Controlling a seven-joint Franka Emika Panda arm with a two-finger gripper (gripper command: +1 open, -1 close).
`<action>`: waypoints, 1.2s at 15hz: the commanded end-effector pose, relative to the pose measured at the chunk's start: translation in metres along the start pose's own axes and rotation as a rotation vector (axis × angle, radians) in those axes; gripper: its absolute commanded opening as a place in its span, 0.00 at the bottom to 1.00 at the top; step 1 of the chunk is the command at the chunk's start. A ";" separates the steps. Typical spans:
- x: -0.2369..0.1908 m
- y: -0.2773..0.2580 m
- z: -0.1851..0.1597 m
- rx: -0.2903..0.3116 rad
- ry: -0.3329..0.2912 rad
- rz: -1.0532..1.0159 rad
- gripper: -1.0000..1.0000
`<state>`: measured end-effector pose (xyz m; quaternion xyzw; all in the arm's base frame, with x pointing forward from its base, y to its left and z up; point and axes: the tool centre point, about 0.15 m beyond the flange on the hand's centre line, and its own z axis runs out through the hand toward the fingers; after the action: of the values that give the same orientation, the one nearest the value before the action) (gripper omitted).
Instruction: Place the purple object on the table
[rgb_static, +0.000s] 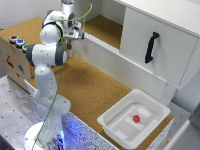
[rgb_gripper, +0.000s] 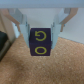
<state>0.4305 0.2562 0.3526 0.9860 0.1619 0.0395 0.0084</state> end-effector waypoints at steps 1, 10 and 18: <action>-0.021 0.034 0.055 0.041 0.197 0.250 0.00; -0.034 0.052 0.126 0.097 0.097 0.357 0.00; -0.019 0.047 0.138 0.073 0.050 0.371 1.00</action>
<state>0.4229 0.2010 0.2329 0.9961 -0.0078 0.0811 -0.0325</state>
